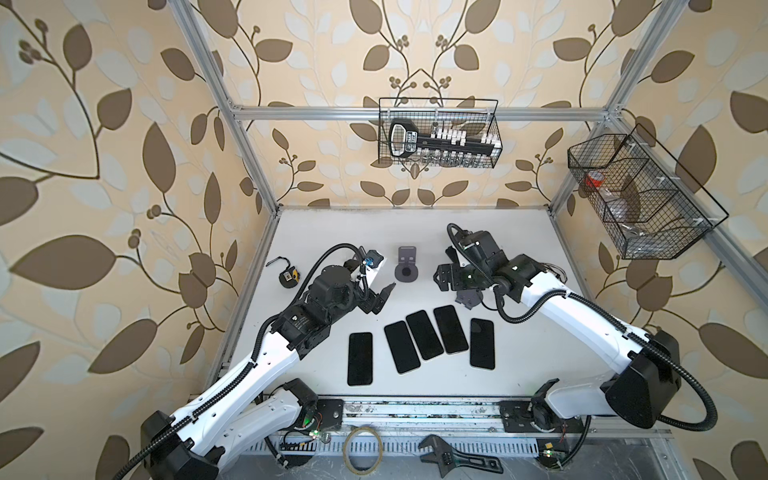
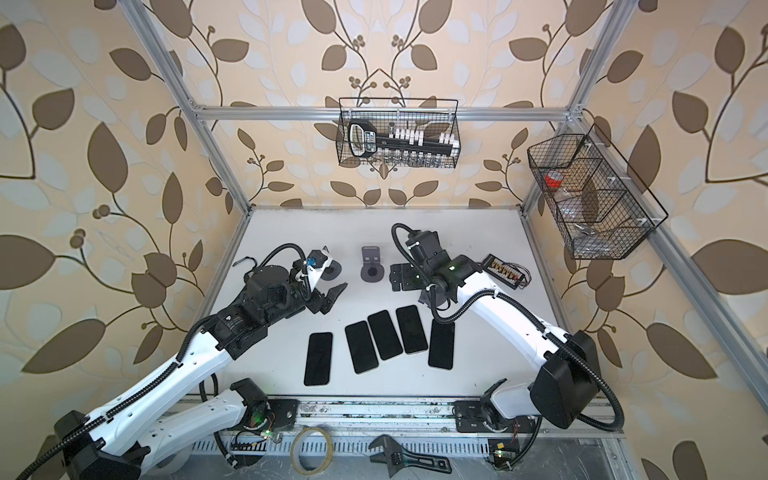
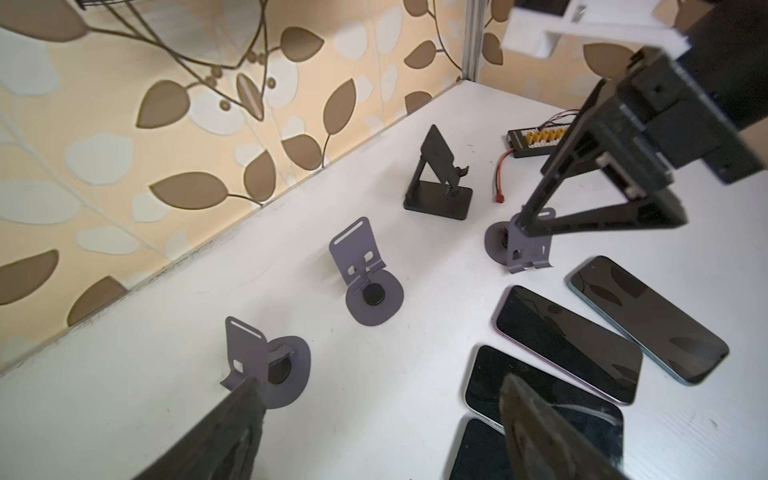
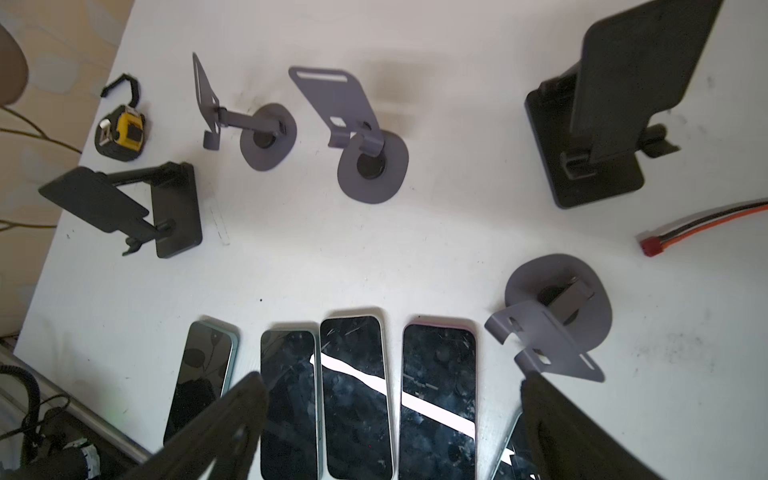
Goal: Remove the phone from the phone stand
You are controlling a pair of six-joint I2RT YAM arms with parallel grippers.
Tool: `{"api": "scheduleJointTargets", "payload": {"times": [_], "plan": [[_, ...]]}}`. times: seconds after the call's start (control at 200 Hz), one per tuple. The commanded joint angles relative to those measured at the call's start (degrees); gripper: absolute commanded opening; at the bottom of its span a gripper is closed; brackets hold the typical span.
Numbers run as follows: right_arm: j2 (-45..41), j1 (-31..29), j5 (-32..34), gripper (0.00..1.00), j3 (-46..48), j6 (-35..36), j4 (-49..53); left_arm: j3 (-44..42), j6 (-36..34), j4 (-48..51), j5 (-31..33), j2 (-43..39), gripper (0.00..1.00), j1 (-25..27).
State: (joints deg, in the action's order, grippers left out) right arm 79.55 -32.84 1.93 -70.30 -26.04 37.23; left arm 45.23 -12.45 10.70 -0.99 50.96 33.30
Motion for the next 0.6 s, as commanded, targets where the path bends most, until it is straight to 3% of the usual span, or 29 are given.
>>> {"api": "scheduleJointTargets", "payload": {"times": [0.0, 0.265, 0.445, 0.52, 0.595], "plan": [[-2.72, 1.96, -0.75, 0.96, -1.43, 1.64, -2.45, -0.12, 3.29, -4.20, -1.19, -0.44, 0.89, -2.28], [-4.98, 12.21, -4.19, 0.96, 0.29, 2.03, -9.56, -1.48, 10.46, -9.77, -3.83, 1.06, 0.89, -11.06], [-6.28, 19.44, -5.26, 0.96, 5.94, 0.77, -19.46, -1.80, 13.04, -11.80, -1.67, 3.25, 0.89, -14.40], [-5.53, 21.41, -4.23, 0.96, 6.41, 0.81, -20.73, -2.14, 13.11, -12.72, -0.89, 4.00, 0.90, -15.72], [-5.44, 22.33, 0.97, 0.96, 7.59, 0.88, -22.36, -2.80, 13.71, -14.63, 0.32, 4.86, 0.90, -17.42]]}}
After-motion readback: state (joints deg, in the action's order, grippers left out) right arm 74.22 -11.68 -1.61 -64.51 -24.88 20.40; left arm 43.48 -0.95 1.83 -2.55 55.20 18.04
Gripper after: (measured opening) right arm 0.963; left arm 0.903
